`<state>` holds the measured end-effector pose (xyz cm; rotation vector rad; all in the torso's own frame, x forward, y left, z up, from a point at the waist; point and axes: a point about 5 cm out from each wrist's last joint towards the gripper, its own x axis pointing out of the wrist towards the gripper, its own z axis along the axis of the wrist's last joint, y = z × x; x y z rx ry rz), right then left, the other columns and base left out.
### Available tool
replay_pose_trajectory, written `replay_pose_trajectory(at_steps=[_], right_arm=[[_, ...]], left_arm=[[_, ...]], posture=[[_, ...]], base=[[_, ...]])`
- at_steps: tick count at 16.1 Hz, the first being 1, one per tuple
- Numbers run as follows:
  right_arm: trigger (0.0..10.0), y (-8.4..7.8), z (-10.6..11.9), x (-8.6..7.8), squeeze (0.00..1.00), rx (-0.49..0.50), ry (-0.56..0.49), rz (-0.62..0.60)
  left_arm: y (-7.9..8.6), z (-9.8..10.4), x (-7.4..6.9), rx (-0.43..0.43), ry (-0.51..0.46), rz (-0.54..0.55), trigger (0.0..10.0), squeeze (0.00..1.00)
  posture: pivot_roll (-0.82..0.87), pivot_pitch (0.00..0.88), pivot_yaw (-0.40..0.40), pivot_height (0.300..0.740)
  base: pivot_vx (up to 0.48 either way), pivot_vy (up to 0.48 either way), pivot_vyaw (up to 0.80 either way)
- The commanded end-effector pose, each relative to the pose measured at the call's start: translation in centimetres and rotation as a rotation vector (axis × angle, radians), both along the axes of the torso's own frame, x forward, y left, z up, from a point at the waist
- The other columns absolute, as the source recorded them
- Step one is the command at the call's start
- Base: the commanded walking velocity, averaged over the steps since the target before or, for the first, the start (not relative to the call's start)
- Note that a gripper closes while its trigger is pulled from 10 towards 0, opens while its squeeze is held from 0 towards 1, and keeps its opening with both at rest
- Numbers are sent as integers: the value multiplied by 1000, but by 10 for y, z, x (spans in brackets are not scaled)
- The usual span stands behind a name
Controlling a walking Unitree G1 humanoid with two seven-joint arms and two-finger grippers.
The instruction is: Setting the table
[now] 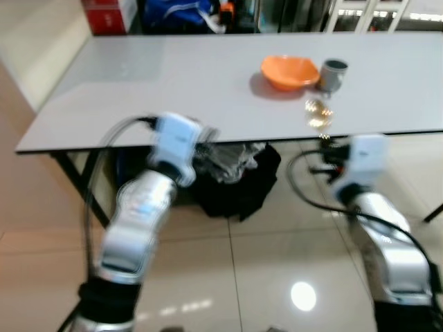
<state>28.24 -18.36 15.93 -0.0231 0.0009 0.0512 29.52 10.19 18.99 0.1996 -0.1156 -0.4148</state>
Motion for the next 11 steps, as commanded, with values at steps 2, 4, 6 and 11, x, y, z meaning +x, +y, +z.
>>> replay_pose_trajectory(at_steps=[2, 4, 6, 11], right_arm=[[10000, 8, 6, 1, 0, 12, -20, 44], [10000, 9, 6, 0, 0, 13, -14, 60], [10000, 12, 4, 0, 0, 20, -3, 85], [10000, 20, 1, 0, 0, 65, 19, 121]], left_arm=[[9, 4, 0, 12, -15, 29, 10000, 0], [8, 3, 0, 12, -11, 30, 10000, 0], [8, 3, -2, 12, -9, 31, 10000, 0], [10, 3, -3, 12, -5, 37, 10000, 0]], posture=[[76, 40, -22, 740], [76, 42, -23, 740], [79, 50, -30, 740], [86, 56, -35, 740]], base=[[349, 0, 0], [352, 0, 0], [351, 0, 0], [353, 0, 0]])
